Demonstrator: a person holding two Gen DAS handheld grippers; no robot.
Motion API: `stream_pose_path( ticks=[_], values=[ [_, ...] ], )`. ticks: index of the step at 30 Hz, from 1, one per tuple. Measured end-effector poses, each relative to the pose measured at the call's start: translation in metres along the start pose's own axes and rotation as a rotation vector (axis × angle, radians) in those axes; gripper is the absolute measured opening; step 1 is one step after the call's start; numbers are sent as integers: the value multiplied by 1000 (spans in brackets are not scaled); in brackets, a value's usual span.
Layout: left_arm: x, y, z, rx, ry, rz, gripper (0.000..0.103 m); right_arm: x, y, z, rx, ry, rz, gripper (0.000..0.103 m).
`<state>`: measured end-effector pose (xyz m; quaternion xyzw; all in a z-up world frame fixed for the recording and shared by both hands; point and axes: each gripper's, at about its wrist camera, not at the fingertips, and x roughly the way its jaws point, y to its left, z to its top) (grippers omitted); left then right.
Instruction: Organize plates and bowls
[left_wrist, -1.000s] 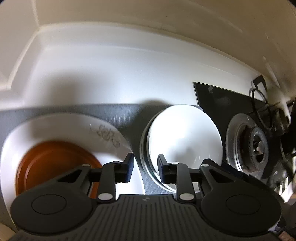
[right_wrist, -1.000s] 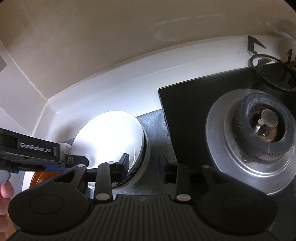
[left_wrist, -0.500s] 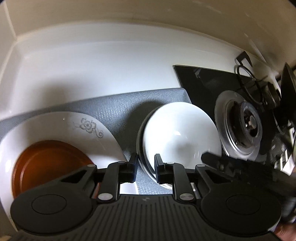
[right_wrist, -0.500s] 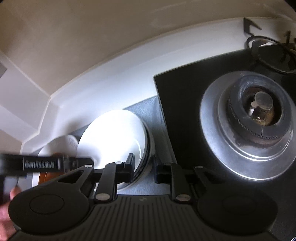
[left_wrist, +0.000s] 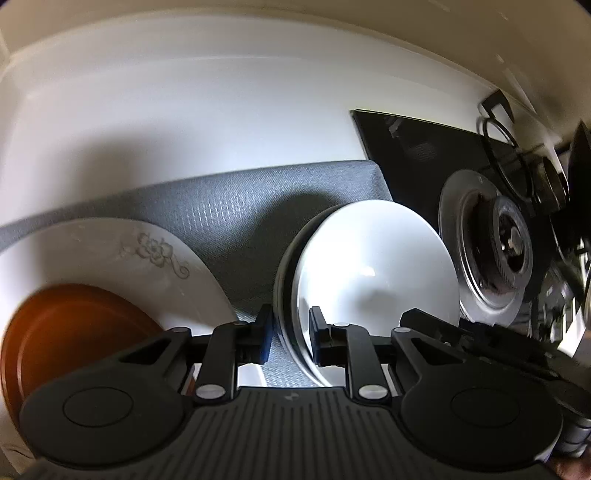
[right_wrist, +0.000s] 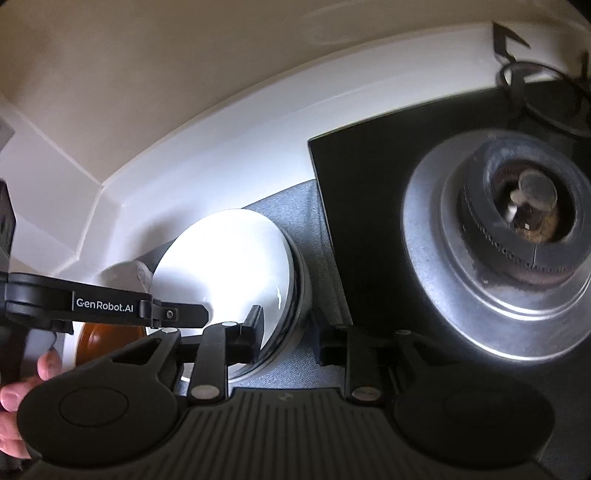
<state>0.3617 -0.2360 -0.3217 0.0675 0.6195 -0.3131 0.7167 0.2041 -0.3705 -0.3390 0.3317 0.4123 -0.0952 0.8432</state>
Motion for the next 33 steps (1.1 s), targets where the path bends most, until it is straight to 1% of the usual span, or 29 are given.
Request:
stream_pose_path(
  ticks=[2,4,6,9,13,17,23,27,33],
  values=[
    [1,-4,0,0,-2,21,21,3,-1,1,12,-3,-3,30],
    [-1,-11,-3,19,-11,49,21,3,2,0,-11,-11,-23,28],
    [-2,-13,-7,22,-5,60,21,1,0,-1,9,-24,-20,26],
    [-9,-11,-13,-6,2,39,22,-9,-6,-2,61,-48,15,26],
    [-23,-11,-23,-23,-31,39,22,-21,1,-5,42,-47,21,26],
    [-43,-8,-31,-55,-51,34,22,-35,13,-5,70,-49,26,26],
    [-88,13,-56,-152,-93,42,22,-57,56,-10,-19,-54,61,26],
    [-120,35,-77,-225,-147,77,22,-62,89,-16,-58,-28,119,26],
    [-162,76,-117,-363,-195,126,23,-55,150,-31,-156,38,194,26]
  ],
)
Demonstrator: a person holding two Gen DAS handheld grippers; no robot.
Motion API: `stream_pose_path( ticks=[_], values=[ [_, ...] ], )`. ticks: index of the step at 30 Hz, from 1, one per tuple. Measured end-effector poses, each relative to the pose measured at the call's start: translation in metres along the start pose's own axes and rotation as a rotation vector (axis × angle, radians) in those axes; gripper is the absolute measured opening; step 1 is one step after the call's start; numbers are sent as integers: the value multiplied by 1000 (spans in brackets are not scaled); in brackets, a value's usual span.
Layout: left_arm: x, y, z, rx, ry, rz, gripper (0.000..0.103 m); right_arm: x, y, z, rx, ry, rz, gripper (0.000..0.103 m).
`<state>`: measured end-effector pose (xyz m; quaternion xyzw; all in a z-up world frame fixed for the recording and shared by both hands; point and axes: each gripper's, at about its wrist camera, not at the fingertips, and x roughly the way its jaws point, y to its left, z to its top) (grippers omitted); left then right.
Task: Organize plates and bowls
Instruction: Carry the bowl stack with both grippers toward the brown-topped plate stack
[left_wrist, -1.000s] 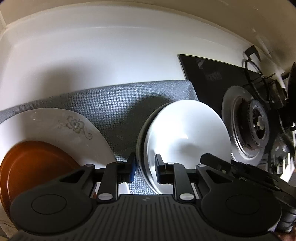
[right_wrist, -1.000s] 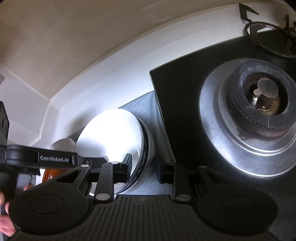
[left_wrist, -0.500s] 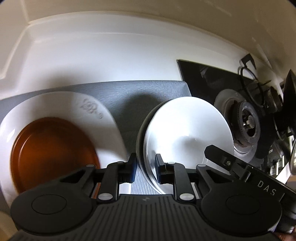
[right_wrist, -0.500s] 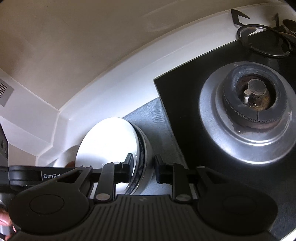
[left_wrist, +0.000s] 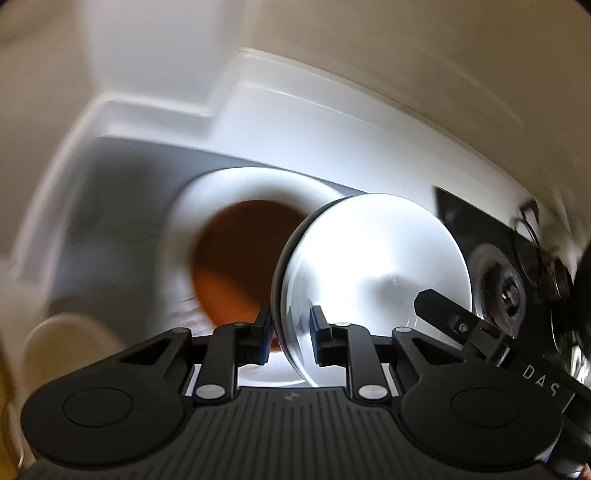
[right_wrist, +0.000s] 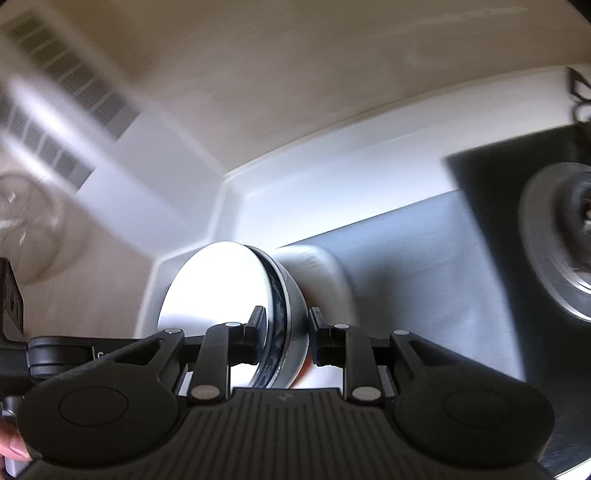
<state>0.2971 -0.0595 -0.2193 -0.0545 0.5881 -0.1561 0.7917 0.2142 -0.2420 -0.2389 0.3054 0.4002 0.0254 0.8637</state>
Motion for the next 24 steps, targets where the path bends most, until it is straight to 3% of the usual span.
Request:
stream_pose_path(
  ticks=[7,14,18,24],
  values=[
    [-43,78,-21,-176,-11,80,23,38,72,-12,-108,148,121,26],
    [-84,151,-39,-311,-5,132,23,62,148,-37,-229,242,214,26],
    [-83,177,-47,-335,17,149,23,79,165,-54,-282,283,228,26],
    [-51,202,-56,-376,110,144,23,99,164,-83,-314,342,173,26]
  ],
)
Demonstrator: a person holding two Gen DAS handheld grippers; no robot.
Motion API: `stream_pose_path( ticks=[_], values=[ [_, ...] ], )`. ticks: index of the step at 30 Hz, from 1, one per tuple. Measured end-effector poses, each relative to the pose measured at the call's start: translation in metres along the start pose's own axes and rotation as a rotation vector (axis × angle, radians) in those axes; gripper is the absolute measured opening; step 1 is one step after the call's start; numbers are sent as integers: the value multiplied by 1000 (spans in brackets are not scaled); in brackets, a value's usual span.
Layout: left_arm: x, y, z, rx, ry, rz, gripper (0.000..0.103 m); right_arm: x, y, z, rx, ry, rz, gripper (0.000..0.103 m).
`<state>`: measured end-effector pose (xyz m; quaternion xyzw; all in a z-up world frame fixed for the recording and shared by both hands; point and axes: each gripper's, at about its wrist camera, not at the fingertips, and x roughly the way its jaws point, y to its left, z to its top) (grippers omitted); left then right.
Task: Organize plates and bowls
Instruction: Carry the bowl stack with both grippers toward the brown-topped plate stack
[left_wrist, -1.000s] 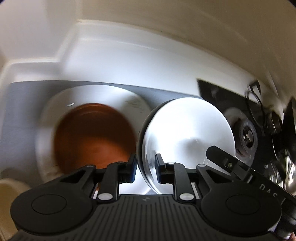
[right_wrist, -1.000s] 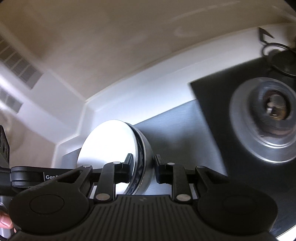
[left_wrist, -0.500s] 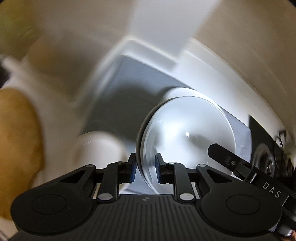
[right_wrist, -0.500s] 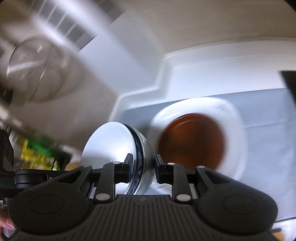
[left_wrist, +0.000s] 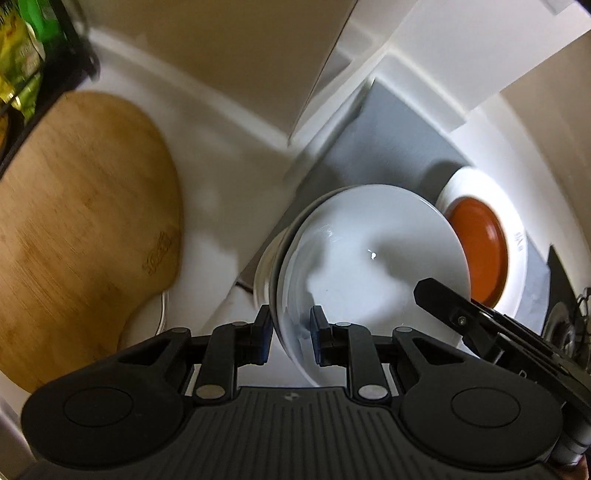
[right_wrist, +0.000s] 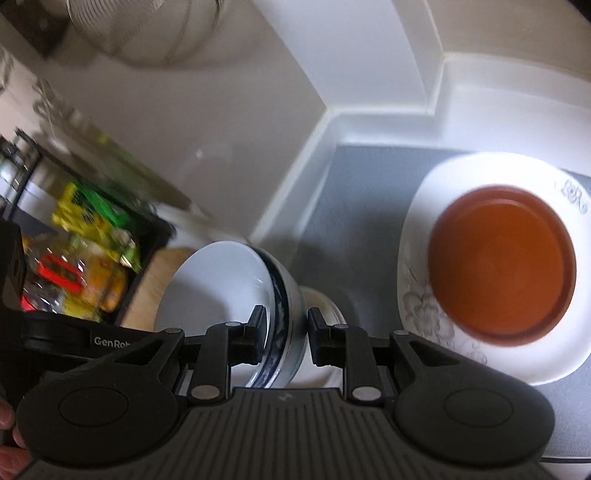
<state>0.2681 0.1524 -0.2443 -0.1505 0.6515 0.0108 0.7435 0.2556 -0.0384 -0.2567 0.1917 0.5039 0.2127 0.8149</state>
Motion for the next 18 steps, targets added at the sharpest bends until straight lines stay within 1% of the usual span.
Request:
stream_pose_path(
  ticks=[3,8,10,13,17,18],
  values=[
    [17,7,-3,-4,44,-14,23,8,-3,-8,-11,18,-29,25],
    [36,13,0,15,83,-33,24,19,-1,-14,-35,31,-70,23],
    [34,13,-3,43,62,-44,24,19,0,-16,-54,30,-91,23],
    [35,20,-5,54,62,-80,25,17,-2,-16,-75,34,-105,23],
    [31,38,-4,47,74,-173,27,3,0,-17,-71,20,-100,24],
    [30,40,-4,52,73,-186,27,0,2,-18,-72,19,-101,24]
  ],
)
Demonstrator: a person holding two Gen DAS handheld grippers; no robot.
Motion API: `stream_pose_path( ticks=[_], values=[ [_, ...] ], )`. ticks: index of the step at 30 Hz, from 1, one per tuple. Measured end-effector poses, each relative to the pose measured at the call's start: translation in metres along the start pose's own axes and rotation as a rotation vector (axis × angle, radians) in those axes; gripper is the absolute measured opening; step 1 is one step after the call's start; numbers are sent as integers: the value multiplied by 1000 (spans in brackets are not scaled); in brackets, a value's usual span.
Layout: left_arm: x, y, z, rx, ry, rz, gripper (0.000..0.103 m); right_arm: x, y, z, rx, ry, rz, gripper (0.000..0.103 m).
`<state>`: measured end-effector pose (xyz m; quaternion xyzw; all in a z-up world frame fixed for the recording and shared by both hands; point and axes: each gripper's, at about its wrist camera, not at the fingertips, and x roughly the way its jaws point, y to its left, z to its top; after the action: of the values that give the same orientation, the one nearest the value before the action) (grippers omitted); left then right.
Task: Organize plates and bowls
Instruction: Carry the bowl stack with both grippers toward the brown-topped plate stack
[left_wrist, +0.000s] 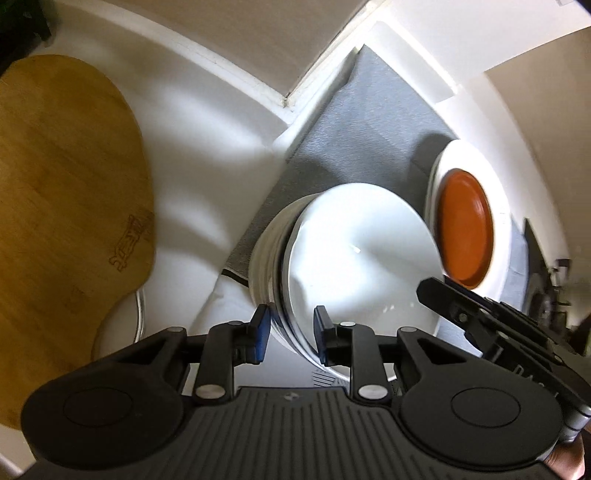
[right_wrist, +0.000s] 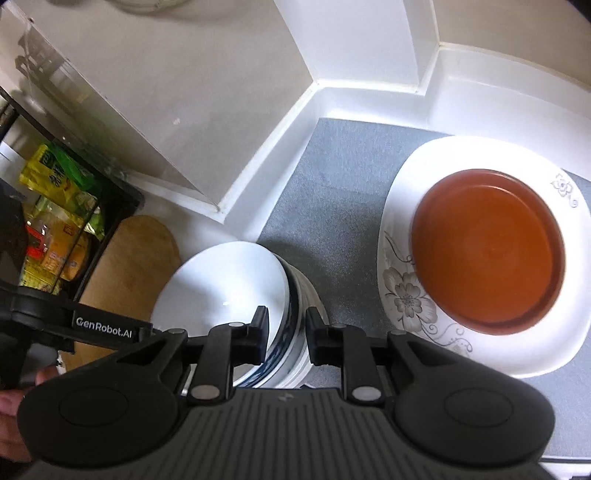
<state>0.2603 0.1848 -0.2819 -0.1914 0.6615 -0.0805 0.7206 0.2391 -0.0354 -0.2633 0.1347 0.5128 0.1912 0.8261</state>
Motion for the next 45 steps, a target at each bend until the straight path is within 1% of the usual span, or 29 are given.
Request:
stream_pose_path(
  ticks=[4,7,9,12,15,18,20,22,23,24,26,27,28,29,30,31,32,36,38,39,42,43,44,45],
  values=[
    [-6,4,-2,4,-6,-22,27,-8,5,-9,-4,27,6,26],
    [-8,4,-1,11,-11,-32,27,-8,6,-16,-10,22,14,26],
    [-11,3,-1,12,-13,-39,27,-6,7,-17,-9,18,14,23],
    [-12,3,-2,15,-14,-50,27,-7,11,-19,-48,-1,-9,21],
    [-13,3,-2,42,-21,-49,27,-8,11,-22,-50,-15,-10,21],
    [-14,5,-3,46,-25,-60,27,-7,11,-26,-55,-18,-16,21],
    [-19,6,-4,48,-38,-67,25,-5,10,-27,-48,-5,-17,21],
    [-31,5,-5,65,-67,-78,25,-6,7,-27,-13,-3,1,23],
    [-37,5,-4,76,-84,-90,28,-8,6,-26,4,-11,16,23],
    [-42,5,-3,88,-99,-105,30,-7,5,-25,15,-10,19,28],
    [-46,7,0,98,-108,-123,43,-8,4,-22,24,-21,17,35],
    [-45,9,2,97,-109,-121,47,-8,3,-20,35,-28,13,41],
    [-43,11,5,93,-103,-113,55,-8,1,-18,53,-30,13,45],
    [-40,14,8,87,-87,-100,62,-6,-3,-16,76,-29,23,54],
    [-36,17,11,85,-76,-98,65,-4,-7,-15,97,-25,39,61],
    [-31,20,14,89,-71,-110,70,-1,-12,-15,122,-20,57,63],
    [-24,23,16,92,-57,-122,72,3,-18,-15,152,-10,73,66],
    [10,34,26,49,33,-169,71,27,-51,-22,367,32,146,67],
    [25,34,27,59,67,-204,70,37,-61,-27,438,43,173,67],
    [32,33,28,65,80,-214,71,43,-65,-30,464,51,178,67],
    [48,34,26,55,109,-198,70,59,-75,-38,522,73,208,67],
    [50,35,25,50,119,-193,67,62,-77,-41,540,72,224,66],
    [49,35,23,52,114,-191,64,63,-78,-42,553,68,244,61],
    [45,36,22,60,104,-192,62,62,-76,-42,539,62,236,59]
  ],
)
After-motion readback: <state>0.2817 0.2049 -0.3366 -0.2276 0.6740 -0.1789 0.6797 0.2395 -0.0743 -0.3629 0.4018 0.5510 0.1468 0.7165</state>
